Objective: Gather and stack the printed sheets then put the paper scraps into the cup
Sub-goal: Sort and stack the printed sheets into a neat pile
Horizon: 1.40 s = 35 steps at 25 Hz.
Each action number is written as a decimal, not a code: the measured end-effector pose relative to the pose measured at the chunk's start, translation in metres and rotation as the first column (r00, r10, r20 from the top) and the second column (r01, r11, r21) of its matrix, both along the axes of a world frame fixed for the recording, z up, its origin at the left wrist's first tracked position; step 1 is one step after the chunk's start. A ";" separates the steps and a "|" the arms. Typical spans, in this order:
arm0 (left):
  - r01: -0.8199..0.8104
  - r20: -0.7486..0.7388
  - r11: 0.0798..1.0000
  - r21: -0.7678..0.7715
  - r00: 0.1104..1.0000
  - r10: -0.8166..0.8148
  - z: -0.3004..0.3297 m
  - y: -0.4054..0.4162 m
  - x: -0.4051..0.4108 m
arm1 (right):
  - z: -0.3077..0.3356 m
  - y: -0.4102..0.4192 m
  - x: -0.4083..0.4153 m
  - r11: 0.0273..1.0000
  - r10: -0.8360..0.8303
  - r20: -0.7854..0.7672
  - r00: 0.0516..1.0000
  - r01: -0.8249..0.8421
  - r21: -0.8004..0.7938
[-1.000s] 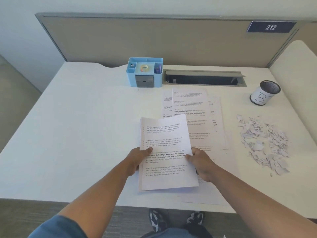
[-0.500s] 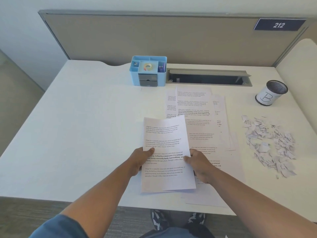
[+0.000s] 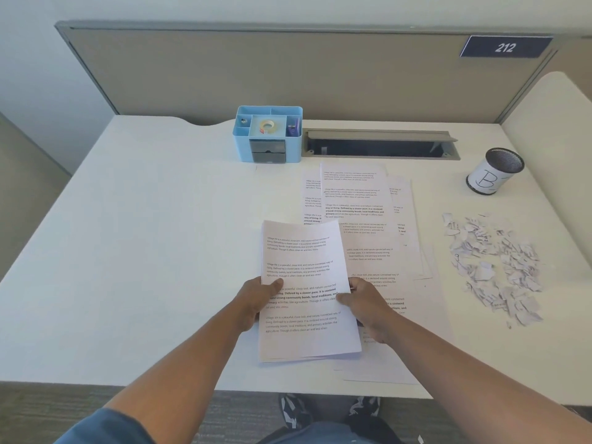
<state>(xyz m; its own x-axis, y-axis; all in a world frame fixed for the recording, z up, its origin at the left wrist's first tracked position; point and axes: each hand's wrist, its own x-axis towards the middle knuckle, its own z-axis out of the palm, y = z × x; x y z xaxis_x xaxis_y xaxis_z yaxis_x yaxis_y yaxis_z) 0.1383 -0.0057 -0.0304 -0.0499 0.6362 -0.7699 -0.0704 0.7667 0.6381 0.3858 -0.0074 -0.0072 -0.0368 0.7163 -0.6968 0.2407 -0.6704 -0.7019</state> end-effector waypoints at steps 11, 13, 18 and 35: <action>-0.029 -0.036 0.998 0.063 0.999 0.031 -0.008 0.001 0.003 | 0.006 -0.003 0.067 0.941 -0.328 0.447 0.832 0.250 0.227; -0.031 -0.038 0.998 0.060 0.999 0.034 -0.009 0.001 0.003 | 0.006 -0.002 0.075 0.936 -0.351 0.473 0.808 0.280 0.215; -0.033 -0.046 0.998 0.058 0.998 0.035 -0.008 0.001 0.004 | 0.009 -0.005 0.083 0.971 -0.237 0.538 0.809 0.215 0.104; -0.028 -0.056 0.997 0.066 0.998 0.032 -0.012 0.002 0.004 | 0.005 -0.001 0.092 0.971 -0.235 0.489 0.840 0.225 0.079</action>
<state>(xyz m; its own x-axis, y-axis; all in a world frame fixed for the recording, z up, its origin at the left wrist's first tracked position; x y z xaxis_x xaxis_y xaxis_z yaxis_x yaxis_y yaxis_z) 0.1421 -0.0040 -0.0427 -0.1126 0.6826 -0.7220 -0.0548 0.7213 0.6905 0.4775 -0.0081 -0.0017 0.4743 0.6740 -0.5664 0.3974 -0.7380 -0.5453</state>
